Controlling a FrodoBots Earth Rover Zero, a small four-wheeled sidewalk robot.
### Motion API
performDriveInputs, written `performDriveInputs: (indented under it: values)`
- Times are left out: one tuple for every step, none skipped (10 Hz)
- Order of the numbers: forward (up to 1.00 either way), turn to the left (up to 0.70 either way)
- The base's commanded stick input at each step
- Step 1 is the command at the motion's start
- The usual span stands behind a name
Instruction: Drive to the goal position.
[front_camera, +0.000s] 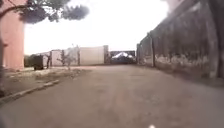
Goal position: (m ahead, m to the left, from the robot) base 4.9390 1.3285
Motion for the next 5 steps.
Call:
performDriveInputs:
  values:
    - [0.7,0.02]
    - [0.7,0.02]
    - [0.7,0.01]
    - [0.7,0.05]
    - [0.7,0.02]
